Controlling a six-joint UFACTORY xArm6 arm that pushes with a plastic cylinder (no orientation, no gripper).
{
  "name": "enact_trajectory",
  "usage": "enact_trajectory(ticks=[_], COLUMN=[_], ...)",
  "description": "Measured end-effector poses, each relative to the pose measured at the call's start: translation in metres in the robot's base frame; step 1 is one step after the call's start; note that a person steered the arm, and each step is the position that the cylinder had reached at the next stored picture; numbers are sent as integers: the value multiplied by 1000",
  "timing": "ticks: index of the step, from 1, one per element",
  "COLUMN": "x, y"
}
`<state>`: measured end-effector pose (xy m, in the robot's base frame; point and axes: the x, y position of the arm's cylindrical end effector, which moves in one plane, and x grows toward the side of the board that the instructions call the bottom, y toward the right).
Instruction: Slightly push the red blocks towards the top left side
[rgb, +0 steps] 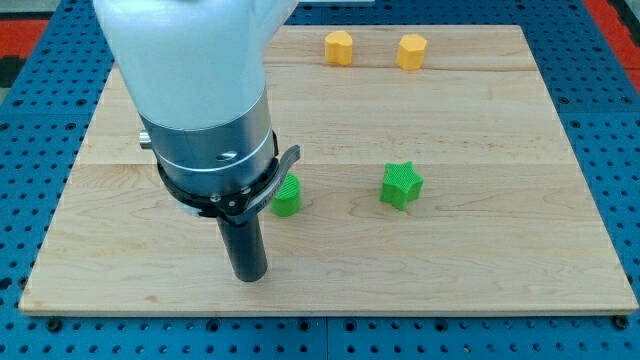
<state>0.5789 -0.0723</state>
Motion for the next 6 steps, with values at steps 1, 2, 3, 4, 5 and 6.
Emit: enact_trajectory(ticks=[1,2,3,4,5,6], x=[-1,-1,-1,1,1,2], y=[0,-15,-1,-1,-1,5])
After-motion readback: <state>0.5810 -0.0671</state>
